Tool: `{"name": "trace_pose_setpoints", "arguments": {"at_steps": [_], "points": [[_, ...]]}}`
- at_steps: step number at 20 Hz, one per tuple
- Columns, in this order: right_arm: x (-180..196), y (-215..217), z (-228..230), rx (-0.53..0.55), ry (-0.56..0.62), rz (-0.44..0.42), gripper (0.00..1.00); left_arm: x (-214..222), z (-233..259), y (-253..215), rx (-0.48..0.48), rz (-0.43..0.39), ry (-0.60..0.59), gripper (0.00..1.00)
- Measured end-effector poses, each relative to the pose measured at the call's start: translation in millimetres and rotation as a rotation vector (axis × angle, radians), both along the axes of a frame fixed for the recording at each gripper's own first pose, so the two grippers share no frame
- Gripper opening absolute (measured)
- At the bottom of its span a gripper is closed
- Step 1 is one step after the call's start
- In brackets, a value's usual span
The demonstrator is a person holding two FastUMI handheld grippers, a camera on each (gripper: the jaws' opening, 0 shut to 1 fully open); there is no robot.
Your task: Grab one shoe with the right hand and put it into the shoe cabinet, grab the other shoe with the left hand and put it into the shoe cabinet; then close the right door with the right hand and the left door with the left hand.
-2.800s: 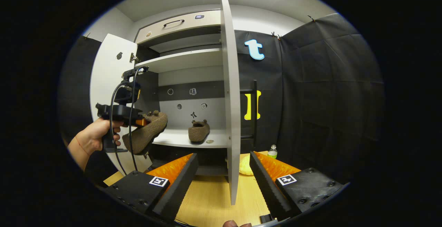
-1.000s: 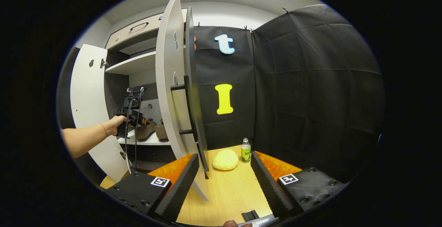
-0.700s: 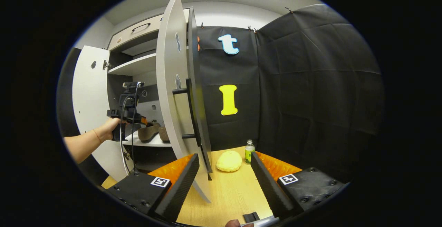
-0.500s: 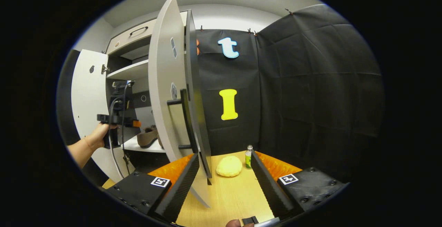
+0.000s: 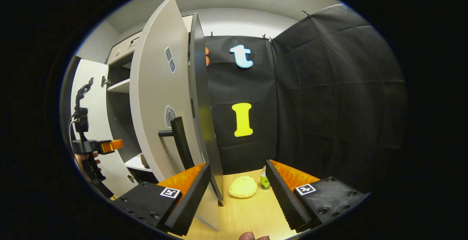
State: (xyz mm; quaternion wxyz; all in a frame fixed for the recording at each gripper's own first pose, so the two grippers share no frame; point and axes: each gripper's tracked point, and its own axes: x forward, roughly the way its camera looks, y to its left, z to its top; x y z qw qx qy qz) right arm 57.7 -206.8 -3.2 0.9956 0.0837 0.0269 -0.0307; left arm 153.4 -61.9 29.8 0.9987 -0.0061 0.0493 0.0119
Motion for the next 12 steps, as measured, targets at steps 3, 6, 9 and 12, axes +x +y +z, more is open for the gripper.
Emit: {"name": "trace_pose_setpoints", "arguments": {"at_steps": [3, 6, 9, 12], "points": [[4, 9, 5, 0.004, -0.013, 0.017, 0.98, -36, 3, -1, 0.015, -0.026, -0.036, 0.95], [4, 12, 8, -0.019, -0.028, 0.01, 0.98, -62, -6, 0, -0.013, -0.057, -0.024, 0.96], [2, 15, 9, -0.043, -0.039, 0.0, 0.98, -81, -8, 6, -0.003, -0.089, -0.044, 0.96], [-2, 19, 10, -0.063, -0.04, -0.017, 0.98, -95, -14, 17, 0.008, -0.1, -0.04, 0.96]]}}
